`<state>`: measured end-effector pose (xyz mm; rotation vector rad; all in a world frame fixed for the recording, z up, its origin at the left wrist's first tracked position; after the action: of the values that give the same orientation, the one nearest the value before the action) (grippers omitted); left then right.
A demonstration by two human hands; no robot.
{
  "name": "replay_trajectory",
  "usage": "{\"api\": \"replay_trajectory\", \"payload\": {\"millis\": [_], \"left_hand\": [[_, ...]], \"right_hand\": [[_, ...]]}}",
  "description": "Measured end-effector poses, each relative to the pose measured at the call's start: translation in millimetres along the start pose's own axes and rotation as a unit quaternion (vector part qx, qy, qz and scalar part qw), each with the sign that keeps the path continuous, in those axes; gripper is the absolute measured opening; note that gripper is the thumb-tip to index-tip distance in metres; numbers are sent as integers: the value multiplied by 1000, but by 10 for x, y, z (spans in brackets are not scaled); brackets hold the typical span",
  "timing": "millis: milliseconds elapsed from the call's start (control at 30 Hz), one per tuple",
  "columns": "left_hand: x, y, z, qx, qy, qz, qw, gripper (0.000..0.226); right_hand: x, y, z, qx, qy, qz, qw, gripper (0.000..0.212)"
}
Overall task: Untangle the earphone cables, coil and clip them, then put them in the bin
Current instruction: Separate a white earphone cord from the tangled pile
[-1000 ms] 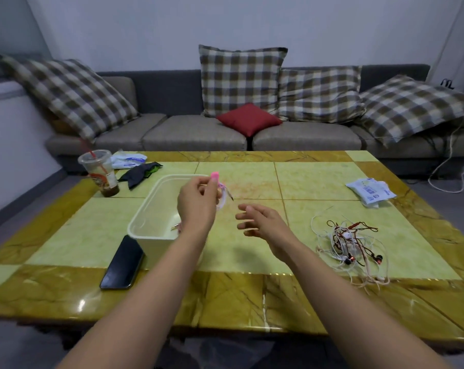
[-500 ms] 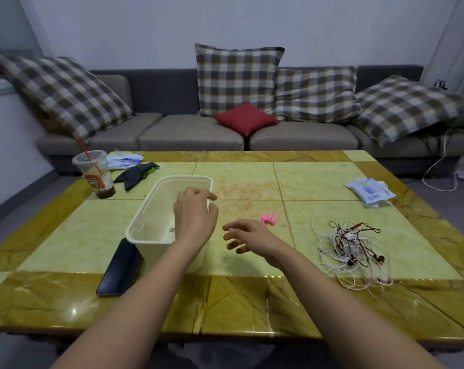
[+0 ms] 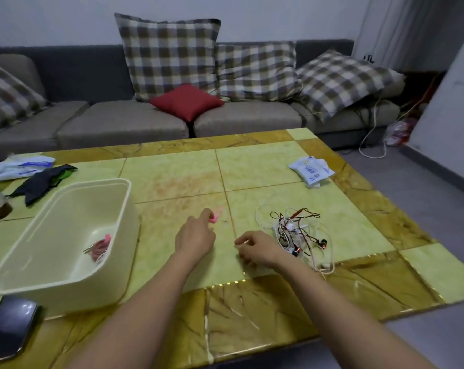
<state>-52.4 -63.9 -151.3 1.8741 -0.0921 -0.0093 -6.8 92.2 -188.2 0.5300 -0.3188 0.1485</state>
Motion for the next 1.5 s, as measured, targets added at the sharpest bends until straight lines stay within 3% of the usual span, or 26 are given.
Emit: {"api": "replay_trajectory", "payload": {"millis": [133, 300, 400, 533, 600, 667, 733, 833, 933, 1000, 1100, 1233, 1367, 1433, 1500], "left_hand": [[-264, -322, -137, -25, -42, 57, 997, 44], [-395, -290, -65, -68, 1, 0, 998, 53], [-339, -281, -91, -35, 13, -4, 999, 47], [-175, -224, -376, 73, -42, -26, 996, 23], [-43, -282, -549, 131, -55, 23, 990, 20], [121, -435, -755, 150, -72, 113, 980, 27], [311, -604, -900, 104, -87, 172, 976, 38], [455, -676, -935, 71, -74, 142, 985, 33], [484, -641, -877, 126, -43, 111, 985, 10], [500, -582, -850, 150, -35, 97, 983, 12], [562, -565, -866, 153, -38, 106, 982, 9], [713, -738, -971, 174, -53, 188, 965, 17], [686, -663, -888, 181, -21, 152, 972, 10], [653, -587, -851, 166, -17, 117, 979, 9], [654, -514, -865, 164, -21, 88, 982, 8]], "right_hand": [[-80, 34, -47, -14, 2, 1, 1000, 23], [-71, 191, 19, -18, 42, -15, 999, 25], [2, 441, 145, -48, 84, -86, 992, 17], [189, 929, 234, -69, 122, -239, 961, 13], [282, 1072, 178, -38, 111, -283, 952, 14], [332, 1079, 72, 1, 84, -266, 960, 9], [346, 947, -51, 36, 54, -190, 980, 13], [393, 686, -142, 78, 45, -70, 993, 32], [435, 622, -209, 128, 50, -49, 989, 43], [437, 628, -324, 201, 32, -46, 978, 39], [481, 671, -403, 286, 29, -81, 954, 14], [554, 858, -429, 169, 65, -213, 960, 12], [837, 1331, -224, -3, 130, -395, 909, 11], [870, 1491, -233, -53, 106, -413, 903, 9], [803, 1521, -323, -67, 60, -376, 922, 10]]}}
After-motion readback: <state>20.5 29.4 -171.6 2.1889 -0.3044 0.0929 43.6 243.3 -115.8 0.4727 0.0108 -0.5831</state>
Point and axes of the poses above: each hand's wrist, its own x-axis away from the middle knuckle, its own y-axis out of the back of the hand, z = x × y, the point moved 9 cm from there along -x, towards the middle knuckle, and after that the axes turned 5 degrees about -x, right-handed, at the moved point
